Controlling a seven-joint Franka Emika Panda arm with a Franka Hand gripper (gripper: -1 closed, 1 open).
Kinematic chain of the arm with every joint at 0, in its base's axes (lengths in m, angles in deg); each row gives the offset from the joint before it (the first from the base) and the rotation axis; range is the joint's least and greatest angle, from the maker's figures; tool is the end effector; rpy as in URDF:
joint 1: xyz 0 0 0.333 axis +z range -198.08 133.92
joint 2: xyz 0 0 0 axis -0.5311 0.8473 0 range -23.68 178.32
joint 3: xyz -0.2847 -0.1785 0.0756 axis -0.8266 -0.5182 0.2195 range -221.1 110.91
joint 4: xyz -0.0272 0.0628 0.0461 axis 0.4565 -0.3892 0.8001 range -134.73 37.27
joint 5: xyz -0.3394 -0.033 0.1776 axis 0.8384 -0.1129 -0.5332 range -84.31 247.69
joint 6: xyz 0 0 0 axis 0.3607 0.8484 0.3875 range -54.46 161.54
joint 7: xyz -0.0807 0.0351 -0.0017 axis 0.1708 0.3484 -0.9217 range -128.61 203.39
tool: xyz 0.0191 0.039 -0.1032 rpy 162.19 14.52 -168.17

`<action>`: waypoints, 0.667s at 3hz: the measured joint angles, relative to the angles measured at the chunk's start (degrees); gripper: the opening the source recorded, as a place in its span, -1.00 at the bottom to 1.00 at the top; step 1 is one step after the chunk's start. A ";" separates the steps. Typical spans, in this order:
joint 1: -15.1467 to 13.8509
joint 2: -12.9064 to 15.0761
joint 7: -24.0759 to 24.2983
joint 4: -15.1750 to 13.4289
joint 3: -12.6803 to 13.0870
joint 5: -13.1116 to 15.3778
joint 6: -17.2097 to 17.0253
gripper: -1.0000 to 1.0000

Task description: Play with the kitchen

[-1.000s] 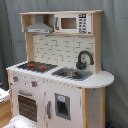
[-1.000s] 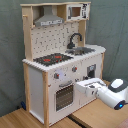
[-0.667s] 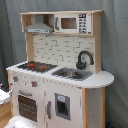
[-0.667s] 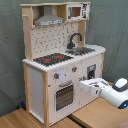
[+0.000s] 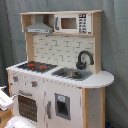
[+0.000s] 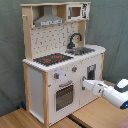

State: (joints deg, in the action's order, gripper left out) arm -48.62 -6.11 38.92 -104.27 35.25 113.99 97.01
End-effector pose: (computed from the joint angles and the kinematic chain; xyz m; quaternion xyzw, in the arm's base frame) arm 0.1519 0.4322 0.3161 0.3791 0.5297 0.3539 0.6712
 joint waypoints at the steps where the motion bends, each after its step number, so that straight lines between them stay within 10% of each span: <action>1: -0.10 -0.02 6.87 -1.12 0.88 -0.01 0.05 1.00; 2: -0.67 -0.13 13.19 -0.80 1.63 -0.01 0.04 1.00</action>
State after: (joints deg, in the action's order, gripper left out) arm -49.30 -6.24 52.11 -105.07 36.88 113.98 97.05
